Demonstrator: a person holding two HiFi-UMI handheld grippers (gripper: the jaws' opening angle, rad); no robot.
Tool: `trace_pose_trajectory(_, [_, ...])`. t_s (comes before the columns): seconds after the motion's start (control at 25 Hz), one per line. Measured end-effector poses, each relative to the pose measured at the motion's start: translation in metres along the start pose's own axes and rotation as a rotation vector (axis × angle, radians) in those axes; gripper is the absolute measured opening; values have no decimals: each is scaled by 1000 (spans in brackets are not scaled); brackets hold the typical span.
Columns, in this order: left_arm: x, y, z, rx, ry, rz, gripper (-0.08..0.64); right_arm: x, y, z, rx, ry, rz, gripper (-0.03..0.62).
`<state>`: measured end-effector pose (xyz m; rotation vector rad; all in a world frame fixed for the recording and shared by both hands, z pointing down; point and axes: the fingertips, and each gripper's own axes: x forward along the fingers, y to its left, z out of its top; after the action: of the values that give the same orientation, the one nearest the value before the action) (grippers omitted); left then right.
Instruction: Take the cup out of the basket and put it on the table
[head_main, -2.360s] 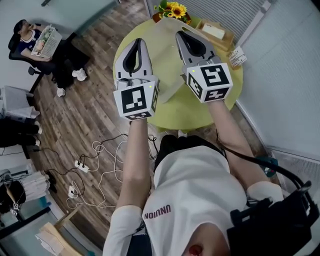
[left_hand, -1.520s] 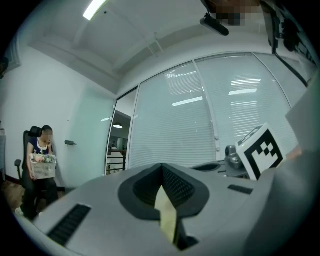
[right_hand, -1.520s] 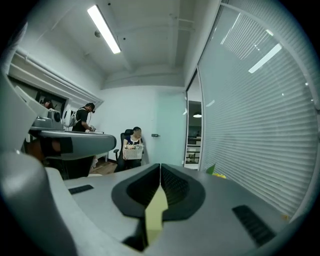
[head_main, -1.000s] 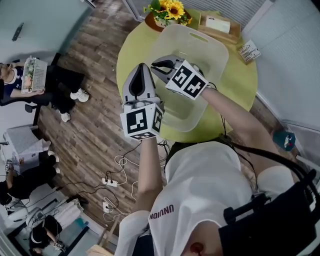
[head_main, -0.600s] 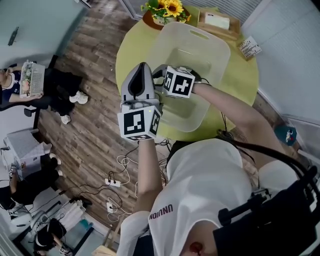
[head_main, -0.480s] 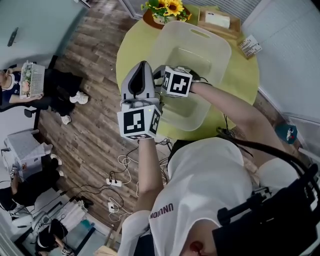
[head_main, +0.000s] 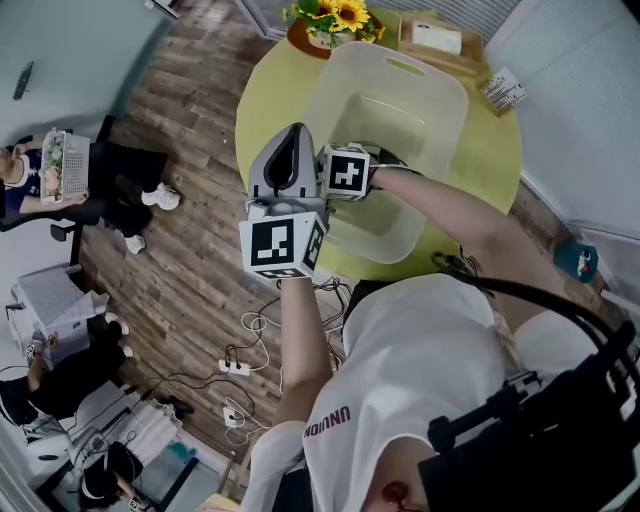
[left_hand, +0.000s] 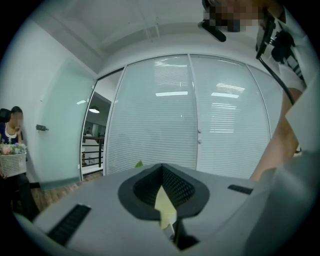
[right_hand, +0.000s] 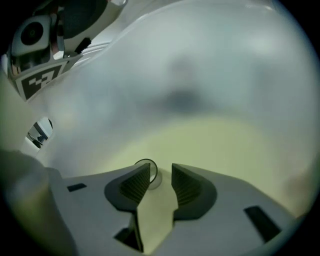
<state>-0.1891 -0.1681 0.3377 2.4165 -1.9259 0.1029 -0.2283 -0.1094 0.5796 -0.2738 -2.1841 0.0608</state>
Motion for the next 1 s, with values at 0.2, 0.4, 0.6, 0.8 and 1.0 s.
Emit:
trace_pose_trajectory(0.2, [-1, 2, -1, 6, 16, -27, 12, 12, -2, -5, 52, 34, 12, 144])
trace_pose_trajectory(0.4, [2, 2, -3, -11, 24, -39, 12, 21, -4, -13, 115, 41, 33, 144])
trace_pose_trajectory(0.6, [2, 0, -8, -24, 54, -64, 12, 26, 0, -15, 114, 54, 48, 144])
trace_pose_trajectory(0.8, [6, -1, -11, -34, 72, -75, 12, 31, 4, -13, 110, 38, 68, 143])
trace_pose_trajectory(1.0, [6, 0, -11, -45, 71, -81, 12, 38, 4, -25, 127, 101, 72, 143])
